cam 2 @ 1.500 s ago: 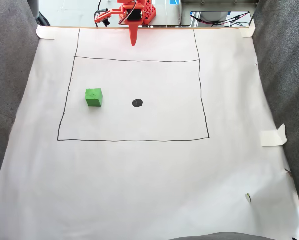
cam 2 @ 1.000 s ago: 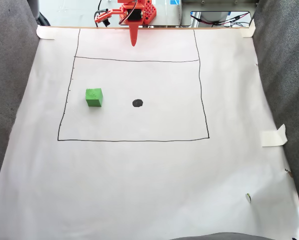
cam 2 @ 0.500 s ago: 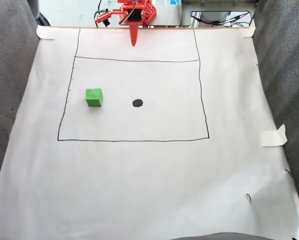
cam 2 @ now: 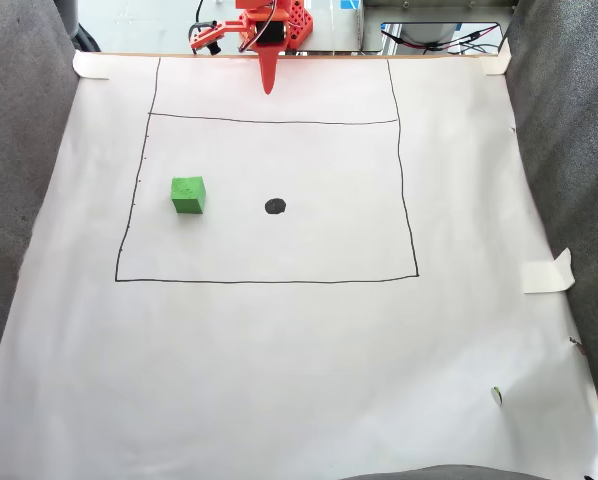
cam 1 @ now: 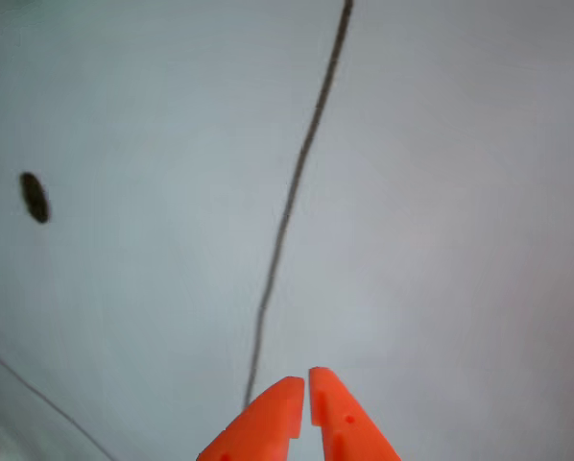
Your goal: Grasp the colored block, Place it on the black dot, and then return the arm to the default position.
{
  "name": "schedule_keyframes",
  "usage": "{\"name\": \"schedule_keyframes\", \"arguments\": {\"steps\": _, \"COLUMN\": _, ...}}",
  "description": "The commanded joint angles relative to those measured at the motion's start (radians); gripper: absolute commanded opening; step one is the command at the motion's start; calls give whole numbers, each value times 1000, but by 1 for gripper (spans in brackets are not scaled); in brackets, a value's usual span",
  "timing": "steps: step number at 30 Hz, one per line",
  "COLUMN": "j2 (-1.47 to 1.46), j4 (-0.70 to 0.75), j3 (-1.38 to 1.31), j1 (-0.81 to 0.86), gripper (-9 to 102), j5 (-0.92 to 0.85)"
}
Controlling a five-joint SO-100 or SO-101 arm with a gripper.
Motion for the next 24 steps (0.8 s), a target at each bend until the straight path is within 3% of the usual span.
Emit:
{"name": "schedule_keyframes", "arguments": {"steps": 1, "j2": -91, "j4": 38, "j3": -204, "j1": 0, "gripper": 0, "j5": 54}}
{"name": "schedule_keyframes", "arguments": {"steps": 12, "j2": -683, "j4": 238, "j3": -822, "j1": 52, "gripper": 0, "j5": 187}}
{"name": "schedule_keyframes", "arguments": {"steps": 24, "j2": -1152, "j4": 456, "j3": -1358, "j1": 206, "gripper": 0, "j5": 153}}
